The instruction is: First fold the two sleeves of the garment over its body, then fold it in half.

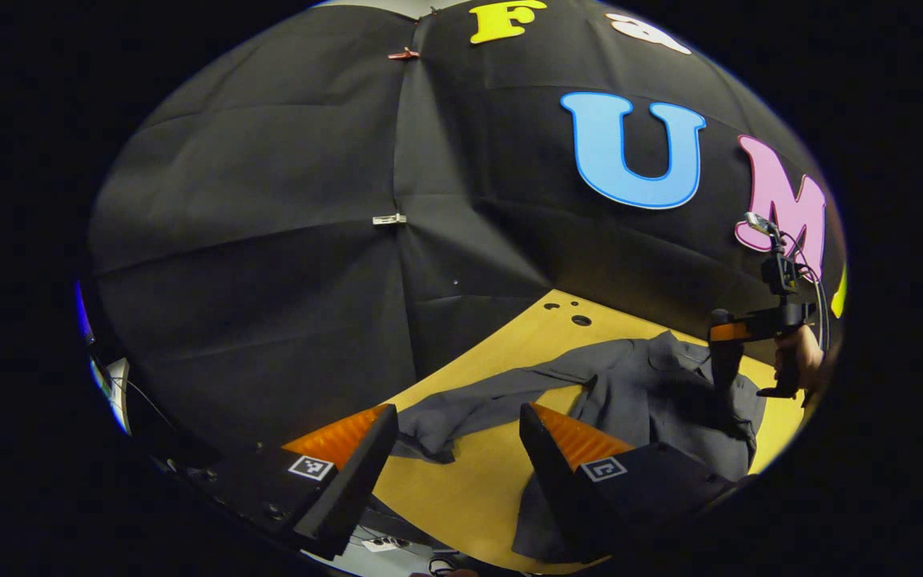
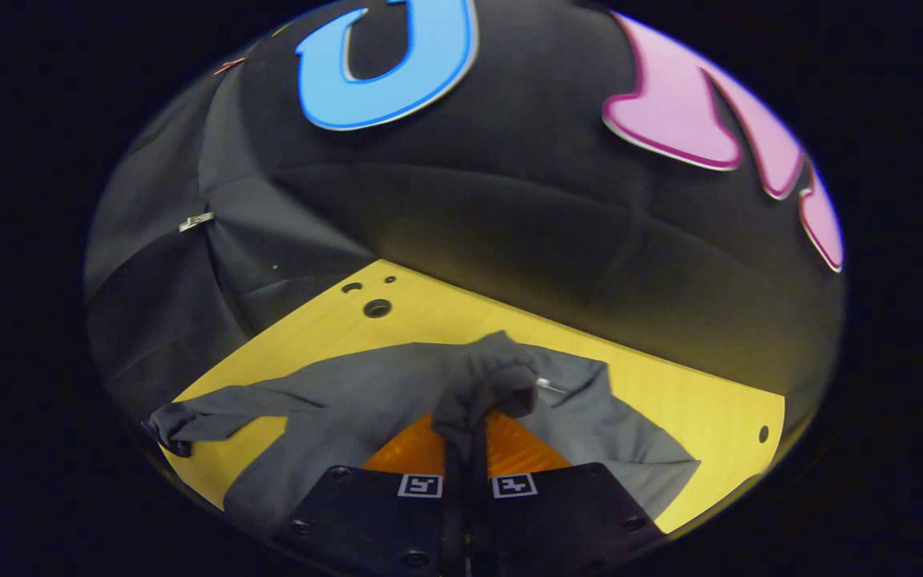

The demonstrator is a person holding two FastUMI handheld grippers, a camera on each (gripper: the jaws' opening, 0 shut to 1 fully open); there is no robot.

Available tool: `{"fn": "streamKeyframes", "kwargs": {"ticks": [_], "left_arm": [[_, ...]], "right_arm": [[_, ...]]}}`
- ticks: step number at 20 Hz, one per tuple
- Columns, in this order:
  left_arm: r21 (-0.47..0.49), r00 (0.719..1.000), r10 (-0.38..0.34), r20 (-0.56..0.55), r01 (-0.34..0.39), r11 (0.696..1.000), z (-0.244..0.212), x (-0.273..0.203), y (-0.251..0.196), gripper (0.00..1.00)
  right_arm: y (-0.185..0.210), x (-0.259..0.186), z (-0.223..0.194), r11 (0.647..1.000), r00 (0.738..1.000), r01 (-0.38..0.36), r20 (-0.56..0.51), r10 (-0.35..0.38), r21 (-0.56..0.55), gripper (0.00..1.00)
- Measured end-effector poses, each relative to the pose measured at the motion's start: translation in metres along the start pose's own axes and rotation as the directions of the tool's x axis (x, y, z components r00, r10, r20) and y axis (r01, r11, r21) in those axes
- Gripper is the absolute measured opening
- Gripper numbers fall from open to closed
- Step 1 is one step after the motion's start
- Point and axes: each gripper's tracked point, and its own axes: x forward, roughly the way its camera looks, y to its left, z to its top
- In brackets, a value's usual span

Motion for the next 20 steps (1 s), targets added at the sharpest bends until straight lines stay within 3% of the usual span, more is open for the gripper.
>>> {"fn": "streamKeyframes", "kwargs": {"ticks": [1, 4, 9, 11, 14, 16, 18, 19, 20], "left_arm": [[-0.004, 1.000, 0.007, -0.006, -0.007, 1.000, 0.000, 0.001, 0.003, 0.96], [-0.017, 1.000, 0.017, -0.025, -0.017, 1.000, -0.008, 0.002, 0.013, 0.96], [-0.002, 0.997, 0.052, -0.057, -0.052, 0.999, -0.023, 0.010, 0.035, 0.96], [-0.030, 0.995, 0.066, -0.079, -0.069, 0.997, -0.034, 0.015, 0.043, 0.96], [-0.102, 0.990, 0.060, -0.124, -0.073, 0.992, -0.050, 0.022, 0.047, 0.96], [-0.121, 0.987, 0.056, -0.148, -0.074, 0.990, -0.059, 0.032, 0.056, 1.00], [-0.102, 0.984, 0.071, -0.164, -0.089, 0.991, -0.065, 0.042, 0.068, 0.96], [-0.089, 0.982, 0.077, -0.171, -0.094, 0.992, -0.066, 0.048, 0.074, 0.96], [-0.082, 0.980, 0.080, -0.182, -0.096, 0.992, -0.069, 0.055, 0.079, 0.92]], "right_arm": [[0.015, 0.009, -0.001, 1.000, 1.000, -0.018, -0.010, 0.017, -0.008, 0.07], [0.056, 0.036, -0.011, 0.998, 0.997, -0.060, -0.049, 0.060, -0.011, 0.08], [0.090, 0.072, -0.024, 0.997, 0.994, -0.064, -0.093, 0.059, -0.051, 0.08], [0.099, 0.079, -0.032, 0.997, 0.992, -0.064, -0.112, 0.060, -0.033, 0.12], [0.109, 0.080, -0.036, 0.998, 0.989, -0.060, -0.131, 0.063, 0.023, 0.27], [0.119, 0.076, -0.032, 0.996, 0.989, -0.077, -0.120, 0.083, 0.051, 0.61], [0.114, 0.070, -0.023, 0.998, 0.994, -0.053, -0.095, 0.056, 0.029, 0.96], [0.113, 0.063, -0.021, 0.999, 0.996, -0.038, -0.084, 0.039, 0.013, 0.99], [0.112, 0.056, -0.019, 1.000, 0.997, -0.027, -0.076, 0.028, 0.004, 0.94]]}}
